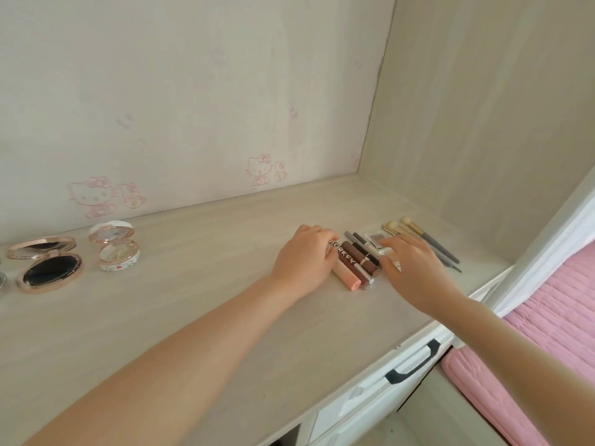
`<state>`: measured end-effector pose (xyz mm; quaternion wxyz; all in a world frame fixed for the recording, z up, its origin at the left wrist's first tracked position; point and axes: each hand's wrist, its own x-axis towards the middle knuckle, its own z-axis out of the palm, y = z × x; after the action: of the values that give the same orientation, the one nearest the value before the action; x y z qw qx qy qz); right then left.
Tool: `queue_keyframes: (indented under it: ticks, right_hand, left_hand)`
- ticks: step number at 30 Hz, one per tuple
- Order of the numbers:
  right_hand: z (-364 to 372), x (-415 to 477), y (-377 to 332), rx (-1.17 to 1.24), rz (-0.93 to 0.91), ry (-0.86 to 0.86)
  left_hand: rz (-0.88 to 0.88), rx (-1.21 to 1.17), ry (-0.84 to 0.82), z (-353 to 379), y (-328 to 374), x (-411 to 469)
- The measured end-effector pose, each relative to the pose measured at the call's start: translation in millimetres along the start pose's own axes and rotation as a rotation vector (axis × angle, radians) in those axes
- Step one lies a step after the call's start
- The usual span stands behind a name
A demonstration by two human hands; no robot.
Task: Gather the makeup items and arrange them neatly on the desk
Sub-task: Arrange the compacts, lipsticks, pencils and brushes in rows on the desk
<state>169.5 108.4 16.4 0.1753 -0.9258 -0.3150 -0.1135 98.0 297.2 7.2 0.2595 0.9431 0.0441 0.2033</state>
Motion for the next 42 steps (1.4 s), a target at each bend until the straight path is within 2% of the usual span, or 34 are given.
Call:
queue_keyframes:
  ticks: [7, 13, 18, 23, 29, 35, 42]
  right_hand:
    - [0, 32, 33, -0.062, 0.137, -0.054]
    - [9, 36, 44, -0.134, 0.171, -0.133]
    - [13, 46, 46, -0.145, 0.181, -0.138]
    - [26, 62, 50, -0.190, 0.153, -0.130]
    - [25, 69, 43, -0.110, 0.235, -0.126]
    - [14, 64, 36, 0.109, 0.343, 0.016]
    - [0, 57, 30, 0.456, 0.435, 0.121]
  left_hand:
    - [-0.035, -0.016, -0.112, 30, 13, 66]
    - [-0.106, -0.037, -0.241, 54, 19, 100]
    - [-0.147, 0.054, -0.366, 64, 27, 115]
    - [-0.130, 0.023, -0.350, 68, 26, 116]
    - [-0.136, -0.100, -0.311, 72, 26, 113]
    - [-0.049, -0.134, -0.205, 70, 29, 110]
    - [0.023, -0.297, -0.060, 54, 36, 103]
